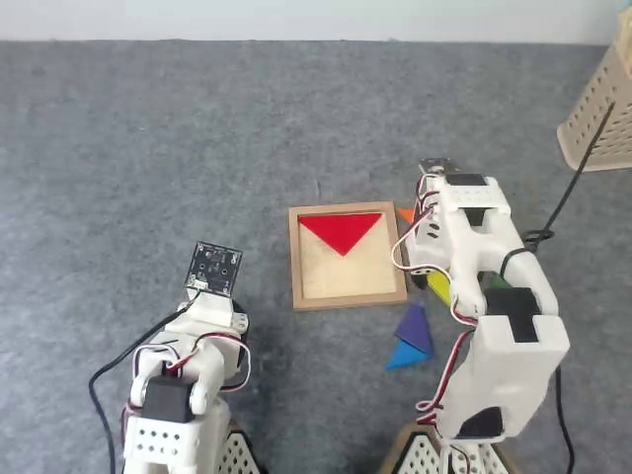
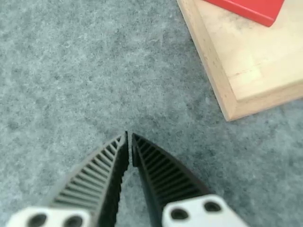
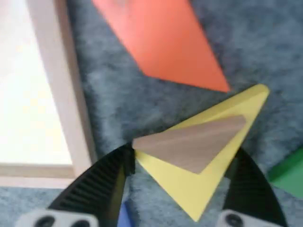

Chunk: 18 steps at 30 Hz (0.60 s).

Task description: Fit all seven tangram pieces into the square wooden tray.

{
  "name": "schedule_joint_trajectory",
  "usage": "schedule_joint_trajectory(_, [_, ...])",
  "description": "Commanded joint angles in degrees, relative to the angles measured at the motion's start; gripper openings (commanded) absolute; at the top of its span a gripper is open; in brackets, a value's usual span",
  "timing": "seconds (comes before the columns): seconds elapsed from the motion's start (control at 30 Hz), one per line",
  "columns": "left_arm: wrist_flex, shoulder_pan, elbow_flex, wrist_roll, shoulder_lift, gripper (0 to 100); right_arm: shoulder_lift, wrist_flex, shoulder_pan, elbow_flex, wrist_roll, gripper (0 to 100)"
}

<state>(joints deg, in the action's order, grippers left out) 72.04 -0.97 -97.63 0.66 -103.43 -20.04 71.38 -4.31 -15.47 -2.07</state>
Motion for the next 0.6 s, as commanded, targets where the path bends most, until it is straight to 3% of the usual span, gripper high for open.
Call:
schedule_joint_trajectory(0.0, [0.4, 0.0, 1.1, -0.4, -1.2, 1, 0.9, -1.6, 2.9, 1.9, 1.1, 13.1])
schedule_joint_trajectory(0.43, [0.4, 0.0, 1.1, -0.4, -1.2, 1, 5.4, 0.5, 5.6, 1.8, 2.4, 10.8])
schedule_joint_trajectory(0.57, [0.4, 0.0, 1.1, -0.4, -1.2, 1, 7.3, 3.1, 5.4, 1.8, 3.5, 19.9])
